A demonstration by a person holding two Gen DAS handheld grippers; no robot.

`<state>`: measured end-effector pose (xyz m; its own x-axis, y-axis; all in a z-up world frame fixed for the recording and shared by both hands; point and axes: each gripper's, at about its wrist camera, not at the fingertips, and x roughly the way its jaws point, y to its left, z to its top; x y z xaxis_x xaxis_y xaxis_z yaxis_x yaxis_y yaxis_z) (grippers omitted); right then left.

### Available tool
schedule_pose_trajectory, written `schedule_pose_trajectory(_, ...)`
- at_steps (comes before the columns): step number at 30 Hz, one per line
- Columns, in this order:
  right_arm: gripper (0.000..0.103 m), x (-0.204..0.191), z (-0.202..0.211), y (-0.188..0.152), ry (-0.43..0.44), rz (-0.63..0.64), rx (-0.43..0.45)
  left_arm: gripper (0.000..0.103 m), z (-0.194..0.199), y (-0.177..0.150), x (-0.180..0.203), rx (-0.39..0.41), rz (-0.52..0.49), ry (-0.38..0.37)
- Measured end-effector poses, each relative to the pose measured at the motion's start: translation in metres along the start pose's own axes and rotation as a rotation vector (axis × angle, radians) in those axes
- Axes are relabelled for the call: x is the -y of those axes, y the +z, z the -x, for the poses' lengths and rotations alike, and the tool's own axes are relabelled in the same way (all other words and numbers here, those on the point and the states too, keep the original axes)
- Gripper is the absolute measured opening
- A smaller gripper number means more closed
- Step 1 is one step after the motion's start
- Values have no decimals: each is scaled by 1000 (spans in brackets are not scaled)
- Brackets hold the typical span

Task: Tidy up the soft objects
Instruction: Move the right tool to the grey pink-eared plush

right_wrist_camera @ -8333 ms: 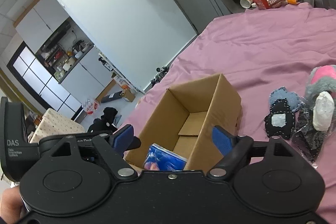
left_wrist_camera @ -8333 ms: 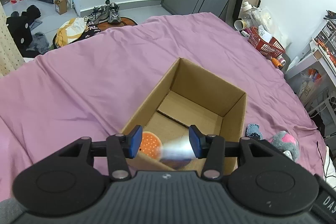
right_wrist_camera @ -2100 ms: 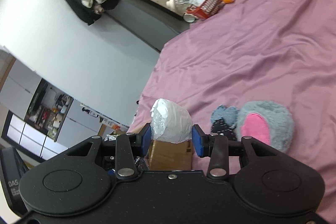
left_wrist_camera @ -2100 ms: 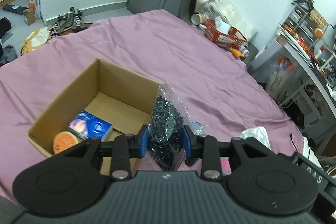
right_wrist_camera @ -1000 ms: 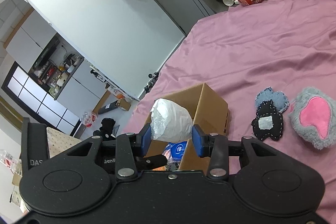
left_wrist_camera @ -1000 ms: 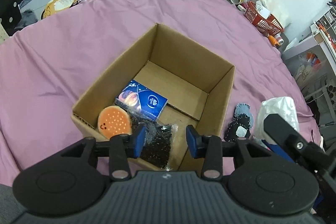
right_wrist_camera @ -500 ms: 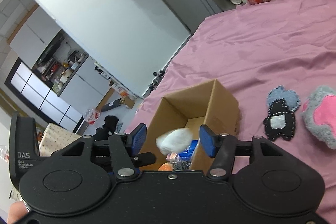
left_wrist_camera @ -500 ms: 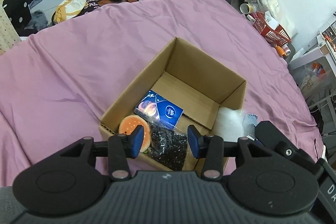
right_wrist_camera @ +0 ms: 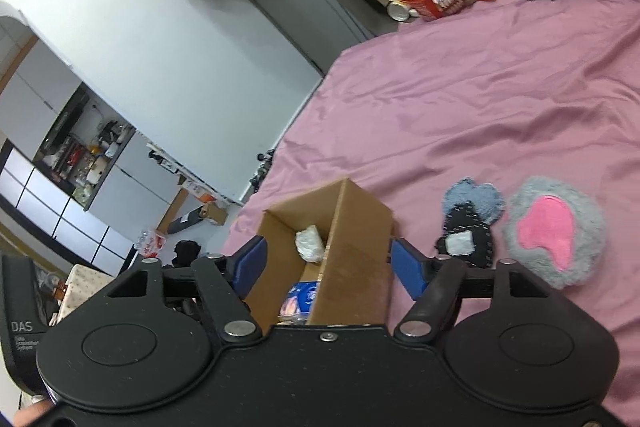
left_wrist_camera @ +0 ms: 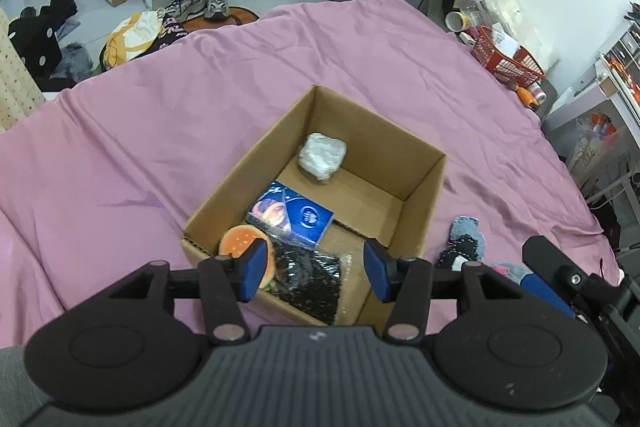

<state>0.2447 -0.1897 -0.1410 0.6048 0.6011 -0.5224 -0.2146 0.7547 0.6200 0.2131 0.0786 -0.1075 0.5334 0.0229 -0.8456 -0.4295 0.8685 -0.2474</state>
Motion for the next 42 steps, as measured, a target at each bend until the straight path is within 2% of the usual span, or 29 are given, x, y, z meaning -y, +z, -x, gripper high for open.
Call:
schedule_pose_trajectory(3, 73, 8, 4, 2, -11, -20, -15, 55, 2, -4, 10, 8, -17, -3)
schedule_pose_trajectory(5, 86, 12, 9, 5, -25, -27, -18, 60, 4, -7, 17, 16, -27, -7)
schedule_pose_trajectory(9, 89, 24, 19, 11, -35, -50, -10, 70, 6, -12, 35, 38, -51, -5)
schedule_pose_trajectory(15, 89, 52, 38, 21, -56, -123, 25, 78, 9, -20, 59, 80, -81, -28)
schedule_pose_trajectory(24, 72, 94, 52, 31, -85, -253, 68, 78, 6, -27, 94, 89, -109, -46)
schedule_pose_trajectory(30, 57, 122, 56, 31, -124, -345, 95, 78, -5, -34, 119, 87, -115, -67)
schedule_pose_trajectory(35, 38, 145, 51, 28, -156, -440, 96, 78, -18, -40, 137, 71, -121, -81)
schedule_pose_trajectory(42, 36, 161, 37, 24, -212, -498, 95, 78, -40, -47, 161, 58, -154, -102)
